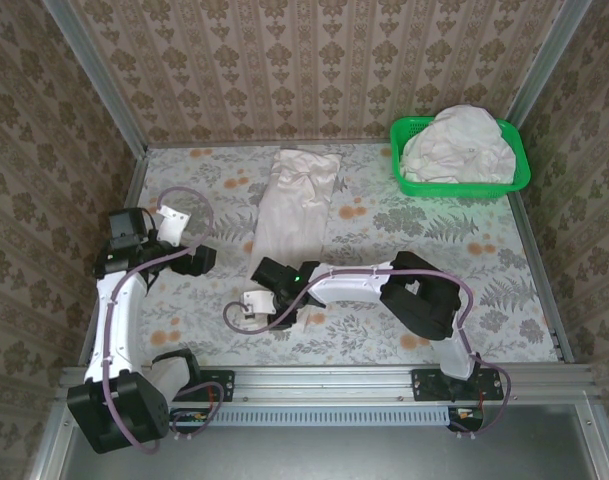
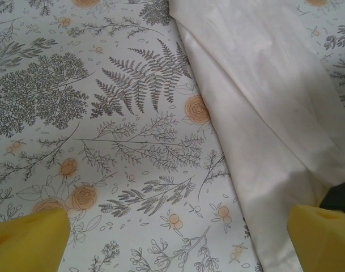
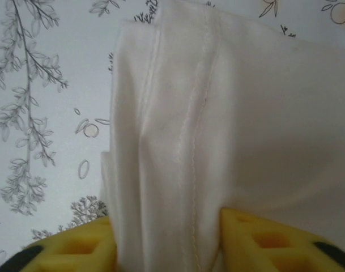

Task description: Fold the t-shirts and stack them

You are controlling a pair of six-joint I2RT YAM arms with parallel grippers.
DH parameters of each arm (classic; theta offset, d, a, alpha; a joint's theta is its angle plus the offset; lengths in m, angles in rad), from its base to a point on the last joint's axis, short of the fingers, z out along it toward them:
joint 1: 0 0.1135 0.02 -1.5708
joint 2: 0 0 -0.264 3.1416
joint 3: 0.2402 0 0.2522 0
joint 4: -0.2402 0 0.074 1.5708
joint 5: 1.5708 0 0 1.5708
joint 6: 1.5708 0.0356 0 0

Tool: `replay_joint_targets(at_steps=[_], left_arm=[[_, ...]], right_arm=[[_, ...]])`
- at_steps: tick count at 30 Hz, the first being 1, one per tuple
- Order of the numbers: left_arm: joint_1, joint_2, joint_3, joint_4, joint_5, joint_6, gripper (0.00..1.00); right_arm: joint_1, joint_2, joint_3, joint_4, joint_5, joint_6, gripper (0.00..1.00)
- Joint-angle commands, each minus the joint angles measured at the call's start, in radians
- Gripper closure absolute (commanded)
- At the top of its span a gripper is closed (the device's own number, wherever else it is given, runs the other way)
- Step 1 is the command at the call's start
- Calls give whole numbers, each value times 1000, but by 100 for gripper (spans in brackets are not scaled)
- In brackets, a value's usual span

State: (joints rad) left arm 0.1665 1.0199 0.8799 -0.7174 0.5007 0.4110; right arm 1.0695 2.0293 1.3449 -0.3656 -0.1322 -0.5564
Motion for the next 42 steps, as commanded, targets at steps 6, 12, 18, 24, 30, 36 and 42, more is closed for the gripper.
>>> replay_joint_targets(at_steps=[6, 12, 18, 24, 30, 36, 42], left_arm=[[8, 1, -23, 59, 76, -3, 0], [-27, -28, -53, 102, 122, 16, 0], [-120, -95, -123, 150, 119, 58, 0], [-175, -194, -185, 81, 216, 147, 0], [-177, -268, -252, 101, 242, 180, 0], [-176, -252, -261, 100, 234, 206, 0], [-177, -251, -280, 83, 238, 219, 0]], right_arm=[[-26, -79, -62, -71, -7, -2, 100], [-59, -226, -114, -203, -70, 39, 100], [-158, -325, -77, -391, -136, 2, 100], [-293, -233, 128, -538, -171, -63, 100], [-365, -76, 364, -626, -157, -131, 100], [-420, 48, 522, -617, -120, -143, 100], [-448, 142, 645, -607, -110, -155, 100]])
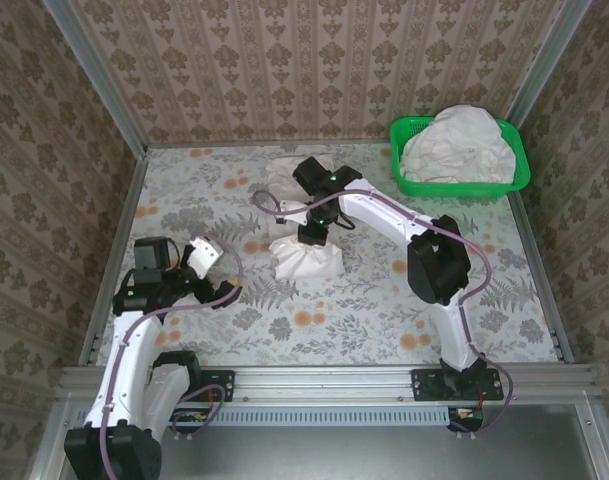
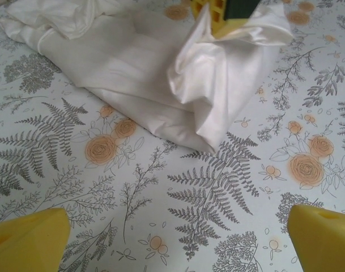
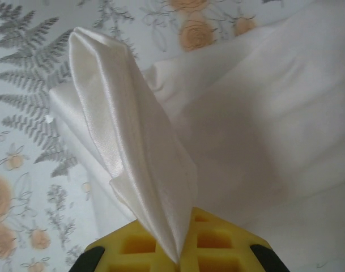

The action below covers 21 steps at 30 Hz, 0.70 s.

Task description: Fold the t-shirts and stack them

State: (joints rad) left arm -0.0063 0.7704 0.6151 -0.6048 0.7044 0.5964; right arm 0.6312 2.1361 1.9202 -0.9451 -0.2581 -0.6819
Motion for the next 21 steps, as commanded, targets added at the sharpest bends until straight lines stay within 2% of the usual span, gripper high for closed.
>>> replay_joint_targets(at_steps=[1, 11, 16, 21], left_arm=[[-4, -4, -19, -30, 37, 26, 0], [-4, -39, -74, 24, 57, -51, 0], [-4, -72, -103, 102, 61, -126, 0], [-4, -70, -106, 112, 57, -136, 0]], right_arm=[[-13, 52, 91, -30, 18, -29, 100], [-38, 166, 256, -27, 12, -10, 100], [-47, 199, 287, 4, 40, -1, 100], [-60, 220, 295, 40, 72, 17, 100]])
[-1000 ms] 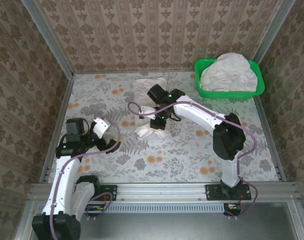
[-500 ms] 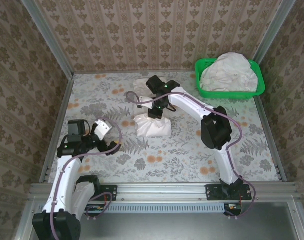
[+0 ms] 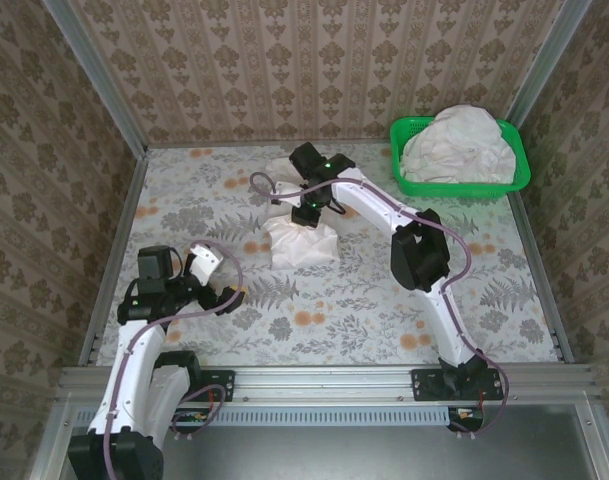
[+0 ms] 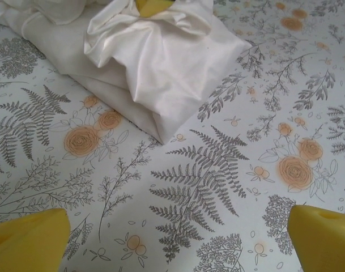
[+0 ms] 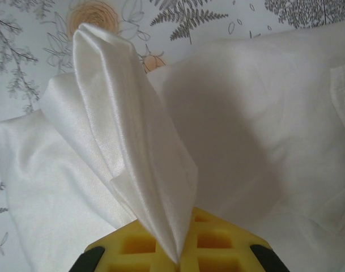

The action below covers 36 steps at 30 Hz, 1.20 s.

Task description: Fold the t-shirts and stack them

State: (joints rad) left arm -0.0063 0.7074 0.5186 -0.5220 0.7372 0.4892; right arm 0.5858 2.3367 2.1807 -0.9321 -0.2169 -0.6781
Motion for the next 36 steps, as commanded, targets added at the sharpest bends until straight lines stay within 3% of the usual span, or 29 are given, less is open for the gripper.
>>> replay_joint_targets(at_steps=[1, 10, 23, 24, 29, 32, 36], left_arm=[[-4, -6, -10, 29, 24, -29, 0], [-5, 0, -14, 62, 27, -60, 0], [-4, 7, -14, 102, 31, -100, 0], [-4, 7, -15, 112, 32, -109, 0], [-3, 13, -28, 188, 29, -166, 0], [-5, 34, -26, 215, 25, -195, 0], [-6, 82, -29, 280, 2, -278, 0]], right_arm=[[-17, 22, 35, 36, 34, 20, 100], [-21, 43, 42, 126, 25, 88, 100], [-25, 115, 103, 101, 64, 110, 100], [-26, 117, 108, 99, 65, 119, 96], [-29, 121, 162, 84, 120, 189, 33], [-28, 86, 158, 84, 122, 210, 16], [-25, -23, -2, 184, 95, 214, 11]])
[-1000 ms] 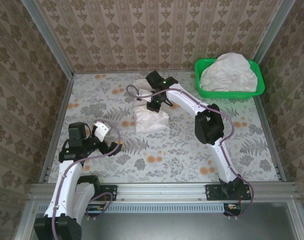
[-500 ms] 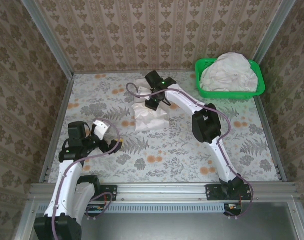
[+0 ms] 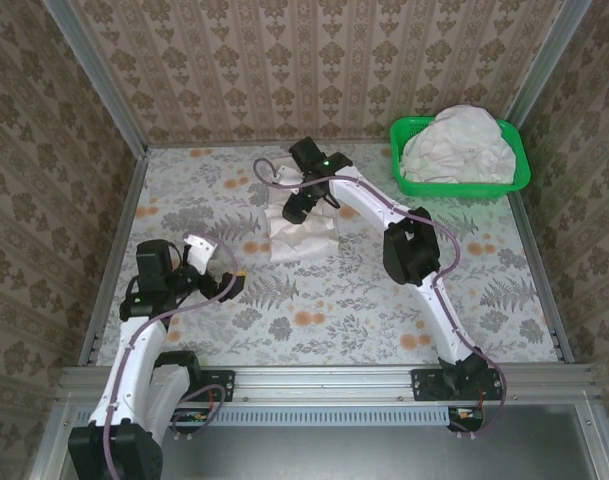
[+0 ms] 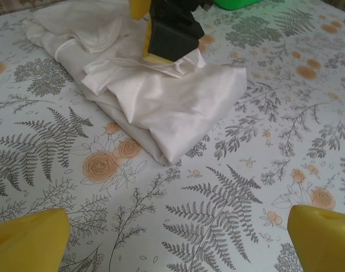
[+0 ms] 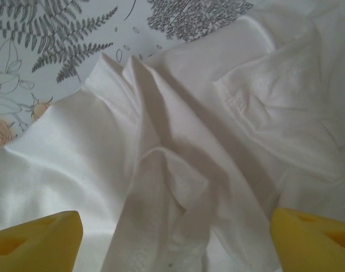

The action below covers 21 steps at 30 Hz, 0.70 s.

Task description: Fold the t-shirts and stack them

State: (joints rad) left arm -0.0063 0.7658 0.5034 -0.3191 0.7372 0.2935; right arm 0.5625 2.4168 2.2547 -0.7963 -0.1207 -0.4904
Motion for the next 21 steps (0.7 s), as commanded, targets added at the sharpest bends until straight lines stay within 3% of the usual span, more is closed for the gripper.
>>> replay_joint_targets(at_steps=[1, 4, 11, 21], left_arm=[[-6, 41, -14, 97, -4, -106, 0], [-8, 92, -11, 154, -20, -178, 0], [-31, 216, 31, 205, -47, -286, 0], [-117, 240, 54, 215, -88, -202, 0]], right_arm=[[-1, -143, -157, 104, -12, 20, 10], [-1, -184, -291, 182, -16, 3, 10], [0, -119, -303, 168, 23, -7, 8], [-55, -27, -167, 145, 173, -37, 7]])
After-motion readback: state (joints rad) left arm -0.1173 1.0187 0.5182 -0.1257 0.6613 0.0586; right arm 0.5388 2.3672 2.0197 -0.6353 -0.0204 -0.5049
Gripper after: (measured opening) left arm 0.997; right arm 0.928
